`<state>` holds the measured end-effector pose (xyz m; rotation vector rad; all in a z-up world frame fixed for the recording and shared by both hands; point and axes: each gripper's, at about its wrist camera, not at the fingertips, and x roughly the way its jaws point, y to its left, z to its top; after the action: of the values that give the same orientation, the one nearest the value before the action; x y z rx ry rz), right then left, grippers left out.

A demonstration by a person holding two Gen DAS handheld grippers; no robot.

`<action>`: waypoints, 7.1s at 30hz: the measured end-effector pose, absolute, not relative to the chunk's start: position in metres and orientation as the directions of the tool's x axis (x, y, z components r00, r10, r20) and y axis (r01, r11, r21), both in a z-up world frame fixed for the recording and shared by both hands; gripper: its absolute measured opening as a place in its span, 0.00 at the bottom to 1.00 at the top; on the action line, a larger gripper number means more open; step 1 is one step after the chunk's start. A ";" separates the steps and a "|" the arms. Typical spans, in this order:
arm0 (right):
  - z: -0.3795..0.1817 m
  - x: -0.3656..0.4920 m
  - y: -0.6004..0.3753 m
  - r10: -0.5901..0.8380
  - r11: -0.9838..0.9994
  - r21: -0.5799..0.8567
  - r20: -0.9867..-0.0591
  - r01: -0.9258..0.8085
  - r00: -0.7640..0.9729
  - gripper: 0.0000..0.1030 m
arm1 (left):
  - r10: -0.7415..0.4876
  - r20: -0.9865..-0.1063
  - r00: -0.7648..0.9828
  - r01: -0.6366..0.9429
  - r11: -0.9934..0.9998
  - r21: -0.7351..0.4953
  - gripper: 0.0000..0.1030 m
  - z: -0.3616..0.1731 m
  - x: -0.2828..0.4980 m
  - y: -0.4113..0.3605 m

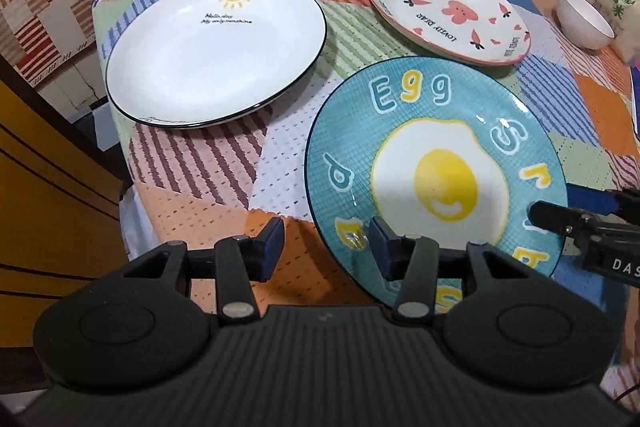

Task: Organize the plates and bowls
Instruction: 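Move the right gripper to the blue egg plate rim and grasp it, then lift the blue egg plate with the right gripper over the bunny plate, then lower the egg plate onto the bunny plate and open the right gripper, then move the right gripper to the white sun plate rim and grasp it, then lift the white sun plate with the right gripper over the egg plate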

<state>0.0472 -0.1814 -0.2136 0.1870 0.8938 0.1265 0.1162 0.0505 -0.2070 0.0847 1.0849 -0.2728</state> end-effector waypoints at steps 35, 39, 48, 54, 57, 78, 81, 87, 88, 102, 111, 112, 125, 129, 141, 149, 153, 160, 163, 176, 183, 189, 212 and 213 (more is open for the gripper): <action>-0.173 0.054 -0.203 0.350 0.926 0.362 -0.723 -0.106 0.596 0.20 | -0.271 -0.870 0.413 0.369 0.923 -0.112 0.31 -0.154 0.118 0.028; -0.154 0.060 -0.212 0.338 0.927 0.363 -0.706 -0.091 0.622 0.20 | -0.286 -0.855 0.433 0.393 0.913 -0.106 0.31 -0.132 0.131 0.018; -0.127 0.108 -0.233 0.299 0.937 0.344 -0.683 -0.068 0.667 0.20 | -0.305 -0.831 0.464 0.409 0.906 -0.104 0.31 -0.115 0.198 -0.008; -0.133 0.152 -0.247 0.285 0.940 0.336 -0.688 -0.055 0.667 0.20 | -0.303 -0.839 0.453 0.389 0.913 -0.120 0.31 -0.135 0.246 -0.024; -0.143 0.173 -0.255 0.283 0.942 0.332 -0.704 -0.050 0.651 0.20 | -0.299 -0.852 0.429 0.371 0.919 -0.135 0.31 -0.150 0.265 -0.031; -0.172 0.229 -0.255 0.209 0.971 0.239 -0.821 -0.012 0.531 0.22 | -0.273 -0.910 0.311 0.322 0.932 -0.169 0.31 -0.193 0.312 -0.047; -0.173 0.231 -0.253 0.175 0.978 0.209 -0.830 0.004 0.529 0.23 | -0.266 -0.917 0.298 0.315 0.934 -0.168 0.31 -0.195 0.313 -0.048; -0.171 0.233 -0.235 0.072 0.996 0.088 -0.869 0.011 0.489 0.30 | -0.242 -0.933 0.266 0.305 0.939 -0.157 0.31 -0.197 0.317 -0.051; -0.171 0.234 -0.231 0.047 0.998 0.060 -0.875 0.012 0.481 0.31 | -0.237 -0.935 0.264 0.309 0.939 -0.151 0.31 -0.198 0.317 -0.053; -0.150 0.211 -0.218 0.005 0.996 0.050 -0.836 0.067 0.548 0.30 | -0.262 -0.912 0.314 0.335 0.930 -0.152 0.31 -0.129 0.278 -0.037; -0.071 0.162 -0.183 0.084 0.996 0.045 -0.770 -0.077 0.633 0.48 | -0.286 -0.847 0.448 0.381 0.918 -0.109 0.31 -0.066 0.229 0.010; -0.062 0.156 -0.177 0.087 0.995 0.033 -0.762 -0.096 0.642 0.51 | -0.281 -0.848 0.450 0.380 0.919 -0.102 0.31 -0.063 0.224 0.016; -0.037 0.105 -0.118 0.177 0.981 0.071 -0.699 -0.178 0.693 0.65 | -0.245 -0.855 0.458 0.351 0.933 -0.079 0.35 -0.055 0.175 0.095; -0.047 0.100 -0.097 0.209 0.976 0.095 -0.682 -0.198 0.701 0.69 | -0.231 -0.869 0.439 0.340 0.937 -0.077 0.35 -0.068 0.173 0.116; -0.093 0.107 -0.056 0.204 0.979 0.108 -0.569 -0.174 0.797 0.80 | -0.218 -0.871 0.440 0.340 0.938 -0.064 0.35 -0.123 0.208 0.151; -0.151 0.143 -0.047 0.164 0.983 0.170 -0.624 -0.072 0.764 0.80 | -0.207 -0.882 0.423 0.332 0.941 -0.062 0.36 -0.168 0.258 0.175; -0.182 0.160 -0.045 0.200 0.963 0.270 -0.666 -0.018 0.719 0.79 | -0.186 -0.888 0.421 0.323 0.945 -0.045 0.36 -0.189 0.282 0.188; -0.220 0.187 -0.036 0.207 0.942 0.330 -0.719 0.063 0.664 0.70 | -0.177 -0.900 0.398 0.377 0.926 -0.016 0.36 -0.211 0.314 0.197; -0.223 0.193 -0.032 0.224 0.933 0.352 -0.724 0.070 0.652 0.66 | -0.230 -0.906 0.355 0.399 0.914 -0.075 0.35 -0.215 0.324 0.201; -0.229 0.200 -0.033 0.221 0.924 0.369 -0.734 0.105 0.642 0.23 | -0.337 -0.907 0.252 0.397 0.891 -0.220 0.29 -0.224 0.341 0.205; -0.231 0.206 -0.048 0.270 0.891 0.438 -0.722 0.119 0.637 0.18 | -0.295 -0.927 0.232 0.393 0.900 -0.188 0.31 -0.221 0.337 0.195; -0.218 0.203 -0.058 0.291 0.907 0.417 -0.726 0.062 0.624 0.18 | -0.303 -0.915 0.267 0.433 0.886 -0.167 0.30 -0.196 0.312 0.184; -0.124 0.140 -0.169 0.251 0.923 0.384 -0.648 0.023 0.719 0.19 | -0.394 -0.816 0.423 0.498 0.853 -0.154 0.30 -0.107 0.254 0.060; -0.123 0.140 -0.175 0.247 0.925 0.380 -0.649 0.024 0.720 0.19 | -0.400 -0.814 0.421 0.494 0.854 -0.164 0.30 -0.109 0.256 0.054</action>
<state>0.1404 -0.1748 -0.1227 0.3794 0.7621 0.1267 0.2561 0.0542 -0.1088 0.1066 0.9886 -0.5610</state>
